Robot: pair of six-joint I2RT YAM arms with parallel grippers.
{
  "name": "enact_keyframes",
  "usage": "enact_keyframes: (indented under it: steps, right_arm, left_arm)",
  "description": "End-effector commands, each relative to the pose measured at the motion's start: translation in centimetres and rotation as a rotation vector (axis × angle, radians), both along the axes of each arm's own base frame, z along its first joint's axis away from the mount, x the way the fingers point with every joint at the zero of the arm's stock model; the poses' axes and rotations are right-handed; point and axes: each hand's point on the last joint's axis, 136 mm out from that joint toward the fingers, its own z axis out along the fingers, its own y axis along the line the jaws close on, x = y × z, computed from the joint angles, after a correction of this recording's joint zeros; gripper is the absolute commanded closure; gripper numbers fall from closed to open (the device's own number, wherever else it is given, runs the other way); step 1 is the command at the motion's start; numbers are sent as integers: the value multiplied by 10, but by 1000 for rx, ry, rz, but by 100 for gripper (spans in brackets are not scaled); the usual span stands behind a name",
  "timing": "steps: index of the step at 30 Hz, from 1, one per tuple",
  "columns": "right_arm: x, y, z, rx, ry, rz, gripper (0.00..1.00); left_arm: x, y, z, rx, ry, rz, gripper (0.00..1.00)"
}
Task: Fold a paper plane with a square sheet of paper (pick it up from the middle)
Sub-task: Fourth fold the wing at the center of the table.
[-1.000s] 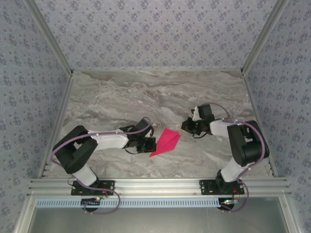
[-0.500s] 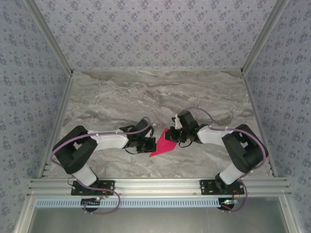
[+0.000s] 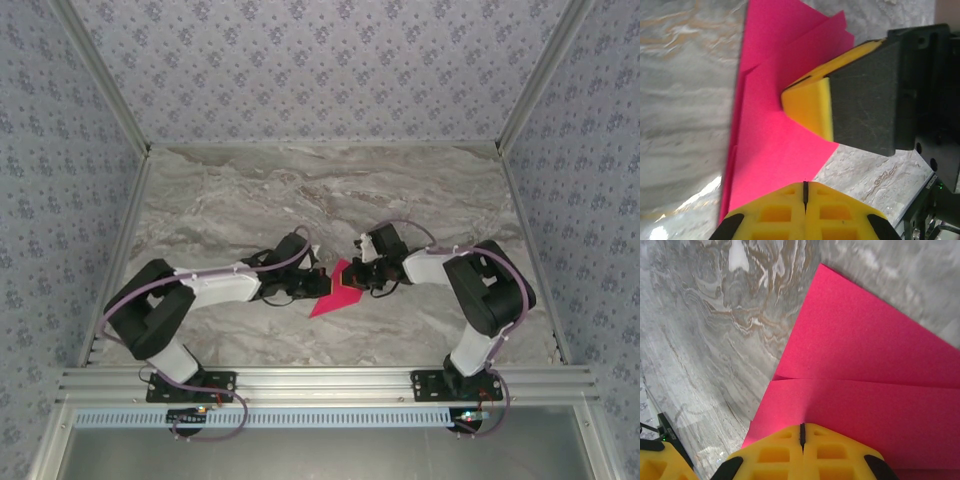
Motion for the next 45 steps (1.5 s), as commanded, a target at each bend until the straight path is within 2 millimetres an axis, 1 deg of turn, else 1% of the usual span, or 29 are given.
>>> enact_keyframes:
  steps: [1,6,10,13,18,25,28,31,34,36,39,40,42,43,45]
  right_arm:
    - [-5,-16,-20,-73,34,19,100]
    - [-9,-16,-21,-72,46,33,99]
    - [-10,-20,-25,-95,60,28,99]
    - [-10,-24,-29,-126,76,23,99]
    - [-11,-37,-39,-190,121,-8,99]
    - [-9,-48,-45,-233,147,-33,100]
    - [-9,-48,-46,-237,151,-36,100]
    - [-9,-49,-46,-239,153,-37,100]
    - [-7,-47,-42,-231,147,-37,100]
    - [-5,-44,-37,-214,142,-36,99]
    - [1,-30,-18,-143,113,-32,97]
    - [5,-25,-8,-112,100,-35,96]
    - [13,-16,13,-69,69,-48,94]
    - [17,-16,22,-59,55,-68,89]
    - [23,-22,34,-60,35,-137,77]
  left_arm:
    - [9,-15,1,-26,-29,-54,96]
    - [12,-18,-17,7,2,-66,97]
    - [8,-11,-35,43,39,-61,97]
    - [-4,-2,-46,57,84,-73,97]
    - [-32,21,-61,95,151,-92,99]
    - [-66,53,-65,129,201,-106,100]
    - [-77,64,-63,146,208,-112,100]
    - [-82,75,-60,175,206,-106,100]
    - [-80,82,-54,202,177,-90,100]
    - [-75,80,-47,193,155,-83,100]
    - [-61,73,-30,172,98,-59,100]
    - [-54,68,-21,158,71,-45,100]
    - [-37,62,-5,139,20,-4,95]
    - [-29,58,4,129,-6,15,88]
    - [-14,55,17,127,-49,65,71]
